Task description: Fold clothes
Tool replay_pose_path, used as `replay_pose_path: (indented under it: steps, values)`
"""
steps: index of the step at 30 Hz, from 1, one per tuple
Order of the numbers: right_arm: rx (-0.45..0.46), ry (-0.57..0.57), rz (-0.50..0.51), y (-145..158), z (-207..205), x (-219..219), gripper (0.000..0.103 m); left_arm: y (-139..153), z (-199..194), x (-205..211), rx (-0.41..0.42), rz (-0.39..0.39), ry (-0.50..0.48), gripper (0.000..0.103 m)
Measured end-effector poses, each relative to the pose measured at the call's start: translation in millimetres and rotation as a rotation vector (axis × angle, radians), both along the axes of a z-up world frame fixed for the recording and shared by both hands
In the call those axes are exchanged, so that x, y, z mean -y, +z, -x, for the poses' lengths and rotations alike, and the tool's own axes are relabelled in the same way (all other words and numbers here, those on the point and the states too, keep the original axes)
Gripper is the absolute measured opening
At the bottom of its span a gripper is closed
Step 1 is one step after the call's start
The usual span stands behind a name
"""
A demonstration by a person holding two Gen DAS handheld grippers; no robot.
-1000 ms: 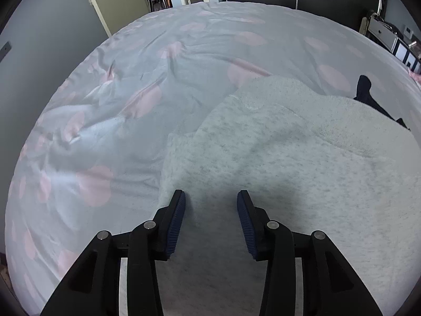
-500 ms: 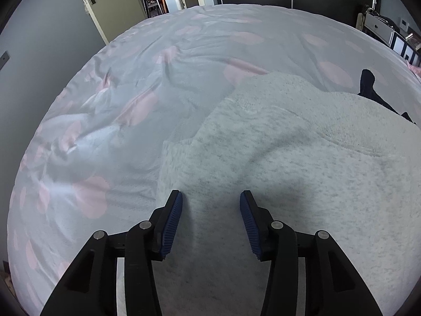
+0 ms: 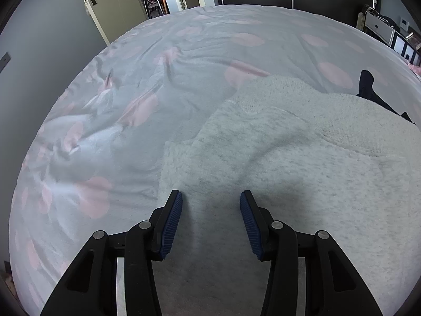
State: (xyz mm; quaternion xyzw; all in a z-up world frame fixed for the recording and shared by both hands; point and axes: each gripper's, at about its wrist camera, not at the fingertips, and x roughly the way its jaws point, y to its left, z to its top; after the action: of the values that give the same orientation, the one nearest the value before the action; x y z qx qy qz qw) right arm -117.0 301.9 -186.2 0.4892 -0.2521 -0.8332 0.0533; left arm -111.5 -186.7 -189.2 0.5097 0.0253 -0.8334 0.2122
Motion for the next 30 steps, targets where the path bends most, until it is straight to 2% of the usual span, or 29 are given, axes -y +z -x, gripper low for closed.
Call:
replay_pose_path:
  steps: [4,9,12,15,22,26,30]
  values:
    - [-0.035,0.014,0.081,26,-11,5,0.010,12,-5,2,-0.009,-0.025,-0.008,0.048]
    - [-0.012,0.058,0.125,62,-8,21,0.010,45,-10,11,-0.018,-0.073,-0.098,0.048]
    - [-0.002,0.094,0.131,87,-3,35,0.009,66,-13,24,-0.051,-0.045,-0.153,0.048]
    - [-0.002,0.145,0.127,114,5,67,0.009,72,-17,47,-0.080,-0.014,-0.150,0.048]
    - [0.004,0.231,0.154,159,26,158,0.009,53,-28,101,-0.107,-0.125,-0.024,0.048]
    - [0.028,0.259,0.149,164,35,222,0.009,52,-29,113,-0.140,-0.226,0.003,0.048]
    - [0.074,0.286,0.124,152,41,284,0.010,46,-27,116,-0.135,-0.264,0.008,0.048]
